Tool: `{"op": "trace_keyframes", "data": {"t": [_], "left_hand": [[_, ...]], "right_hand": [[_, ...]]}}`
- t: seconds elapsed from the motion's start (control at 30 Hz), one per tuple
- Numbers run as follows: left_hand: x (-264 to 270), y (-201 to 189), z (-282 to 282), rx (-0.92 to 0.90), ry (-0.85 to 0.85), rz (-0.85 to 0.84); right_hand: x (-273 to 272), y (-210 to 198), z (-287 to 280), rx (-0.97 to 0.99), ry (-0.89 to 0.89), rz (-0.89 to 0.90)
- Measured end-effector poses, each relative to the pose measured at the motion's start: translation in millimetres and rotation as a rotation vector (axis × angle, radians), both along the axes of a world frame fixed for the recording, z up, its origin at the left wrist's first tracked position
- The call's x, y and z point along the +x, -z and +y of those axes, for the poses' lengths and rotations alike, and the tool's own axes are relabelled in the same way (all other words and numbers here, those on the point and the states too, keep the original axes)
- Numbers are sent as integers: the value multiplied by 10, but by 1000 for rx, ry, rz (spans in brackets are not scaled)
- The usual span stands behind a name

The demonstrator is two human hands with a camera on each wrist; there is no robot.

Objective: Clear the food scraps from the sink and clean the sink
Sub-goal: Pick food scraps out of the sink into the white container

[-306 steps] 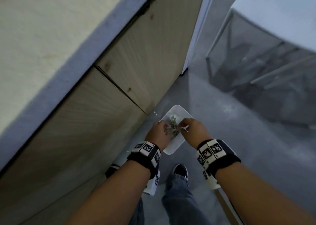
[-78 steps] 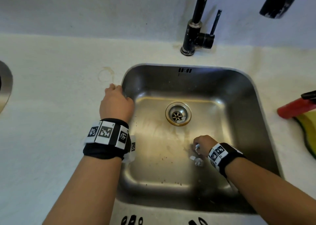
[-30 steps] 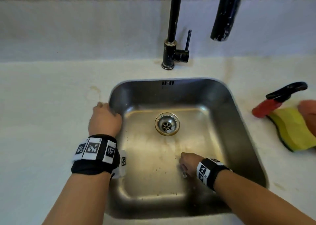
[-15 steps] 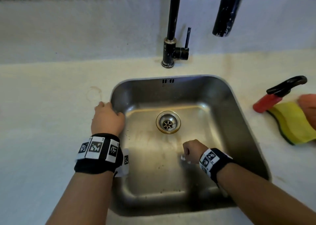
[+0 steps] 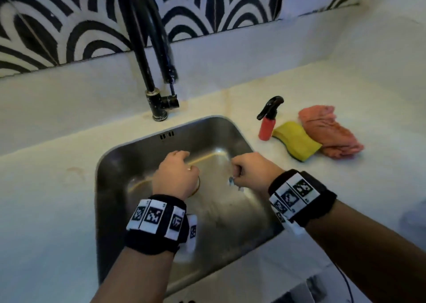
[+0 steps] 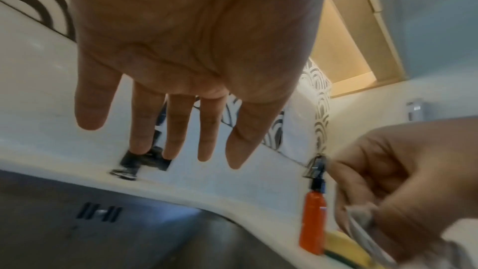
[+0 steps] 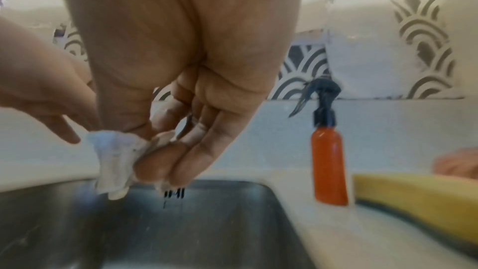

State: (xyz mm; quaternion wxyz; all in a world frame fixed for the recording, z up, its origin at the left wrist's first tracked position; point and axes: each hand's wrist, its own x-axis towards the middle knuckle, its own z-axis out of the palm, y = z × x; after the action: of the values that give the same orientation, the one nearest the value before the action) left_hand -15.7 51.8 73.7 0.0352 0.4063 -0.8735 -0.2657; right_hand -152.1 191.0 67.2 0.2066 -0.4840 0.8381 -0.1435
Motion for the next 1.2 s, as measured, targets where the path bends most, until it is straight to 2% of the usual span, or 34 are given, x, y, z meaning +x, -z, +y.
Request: {"op": "trace_keyframes", "data": {"t": [0.27, 0.47, 0.63, 0.8, 0.97, 1.2], "left_hand": [[-620, -159, 1430, -35, 333, 84], [-993, 5, 2658, -55, 518, 51], [-1301, 266, 3463, -99, 614, 28], [-1681, 463, 4020, -182, 677, 6], [-1976, 741, 4244, -236, 678, -5], [-2078, 1030, 4281, -317, 662, 11]], "right_hand": [[-304, -402, 1365, -172, 174, -42], [-469, -220, 2738, -138, 329, -125], [-564, 386, 3687, -27, 450, -177], [-589, 1183, 4295, 21, 596, -244], [-585, 2080, 4591, 100, 728, -324], [-575, 2907, 4678, 277, 797, -456]]}}
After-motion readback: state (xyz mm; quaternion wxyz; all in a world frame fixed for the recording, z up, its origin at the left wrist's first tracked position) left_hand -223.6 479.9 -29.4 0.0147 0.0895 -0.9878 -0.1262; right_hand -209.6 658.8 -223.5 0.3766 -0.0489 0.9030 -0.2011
